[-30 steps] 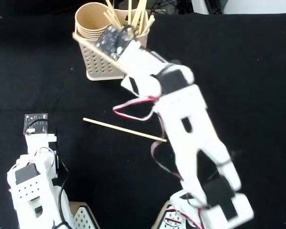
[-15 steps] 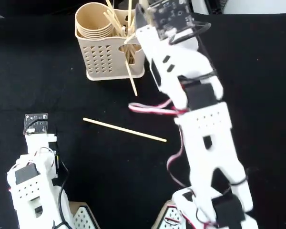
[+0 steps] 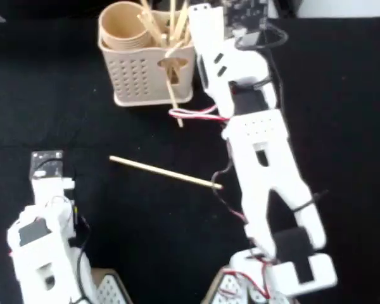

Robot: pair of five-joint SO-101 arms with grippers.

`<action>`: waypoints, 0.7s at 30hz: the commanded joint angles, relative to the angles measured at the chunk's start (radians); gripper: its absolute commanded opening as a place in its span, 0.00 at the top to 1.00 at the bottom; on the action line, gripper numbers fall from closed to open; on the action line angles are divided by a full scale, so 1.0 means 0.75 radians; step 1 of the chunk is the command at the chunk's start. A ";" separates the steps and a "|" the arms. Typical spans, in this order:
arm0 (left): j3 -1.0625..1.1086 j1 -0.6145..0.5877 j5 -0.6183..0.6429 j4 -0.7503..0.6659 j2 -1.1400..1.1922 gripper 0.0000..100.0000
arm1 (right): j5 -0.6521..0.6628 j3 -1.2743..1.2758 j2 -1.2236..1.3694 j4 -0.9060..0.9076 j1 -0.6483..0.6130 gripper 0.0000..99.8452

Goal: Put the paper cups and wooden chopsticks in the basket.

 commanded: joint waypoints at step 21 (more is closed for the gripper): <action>-0.007 0.013 0.000 -0.023 -0.014 0.91 | -0.262 0.341 -0.003 -0.063 -0.008 0.99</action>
